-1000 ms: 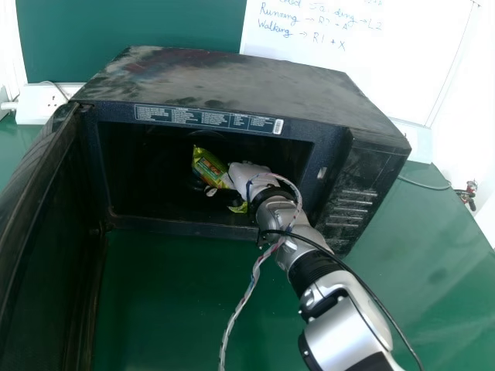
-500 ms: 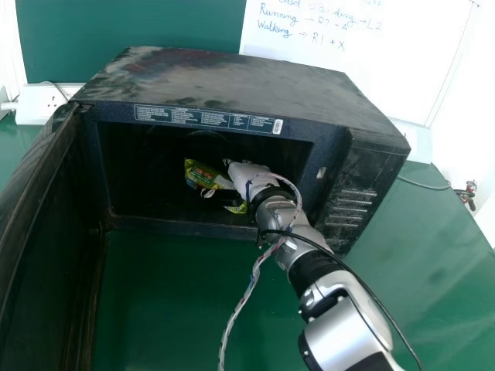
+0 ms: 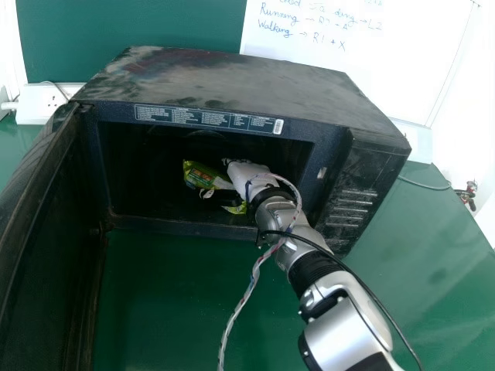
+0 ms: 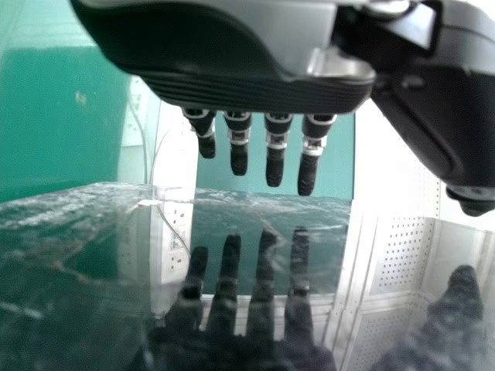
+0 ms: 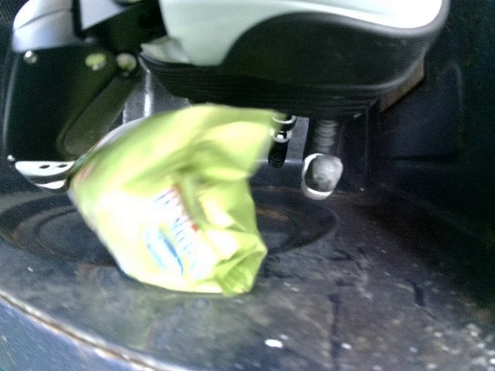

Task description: Put biscuit inside oven

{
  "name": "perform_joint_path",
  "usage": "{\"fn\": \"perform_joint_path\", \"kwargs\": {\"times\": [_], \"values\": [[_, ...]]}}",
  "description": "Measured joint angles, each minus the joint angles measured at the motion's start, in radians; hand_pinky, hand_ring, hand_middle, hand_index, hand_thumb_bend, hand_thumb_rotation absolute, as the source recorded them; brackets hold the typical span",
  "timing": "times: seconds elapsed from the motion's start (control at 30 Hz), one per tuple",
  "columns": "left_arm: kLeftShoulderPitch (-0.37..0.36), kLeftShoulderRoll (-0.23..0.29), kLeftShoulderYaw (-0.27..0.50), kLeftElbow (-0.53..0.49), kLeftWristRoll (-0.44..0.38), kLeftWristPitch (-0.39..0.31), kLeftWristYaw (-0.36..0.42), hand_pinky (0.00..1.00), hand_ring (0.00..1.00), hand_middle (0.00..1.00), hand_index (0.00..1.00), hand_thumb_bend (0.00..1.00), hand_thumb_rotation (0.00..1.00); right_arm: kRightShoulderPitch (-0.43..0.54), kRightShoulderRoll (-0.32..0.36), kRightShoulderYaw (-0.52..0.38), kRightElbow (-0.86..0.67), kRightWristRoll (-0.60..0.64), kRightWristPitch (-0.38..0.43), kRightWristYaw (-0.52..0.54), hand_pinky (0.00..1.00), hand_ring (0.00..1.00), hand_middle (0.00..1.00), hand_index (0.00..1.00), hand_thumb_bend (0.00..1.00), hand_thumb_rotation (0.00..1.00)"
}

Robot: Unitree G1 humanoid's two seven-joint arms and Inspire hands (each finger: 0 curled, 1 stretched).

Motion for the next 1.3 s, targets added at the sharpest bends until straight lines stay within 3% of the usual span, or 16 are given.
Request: {"fn": "perform_joint_path", "kwargs": {"times": [0.4,0.8,1.03,1.3], "values": [[0.000,0.004,-0.002,0.008,-0.002,0.001,-0.005,0.95,0.95,0.97,0.98,0.91,1.00,0.007,-0.030,0.005,-0.031,-0.001,-0.049,-0.040,0.00,1.00,1.00,0.99,0.92,0.88],[-0.013,0.010,-0.005,0.029,-0.010,0.001,-0.008,0.92,0.92,0.96,0.98,0.90,1.00,0.062,-0.133,0.003,-0.125,0.000,-0.119,-0.081,0.00,1.00,0.99,0.97,0.91,0.90],[-0.018,0.012,-0.006,0.032,-0.010,0.001,-0.011,0.92,0.91,0.95,0.98,0.87,1.00,0.126,-0.203,-0.021,-0.252,0.010,-0.180,-0.081,0.00,1.00,0.98,0.97,0.90,0.89],[-0.021,0.021,-0.006,0.033,-0.023,0.007,-0.020,0.93,0.92,0.96,0.98,0.90,1.00,0.268,-0.294,-0.077,-0.522,0.029,-0.205,-0.043,0.00,1.00,0.98,0.97,0.91,0.91]]}}
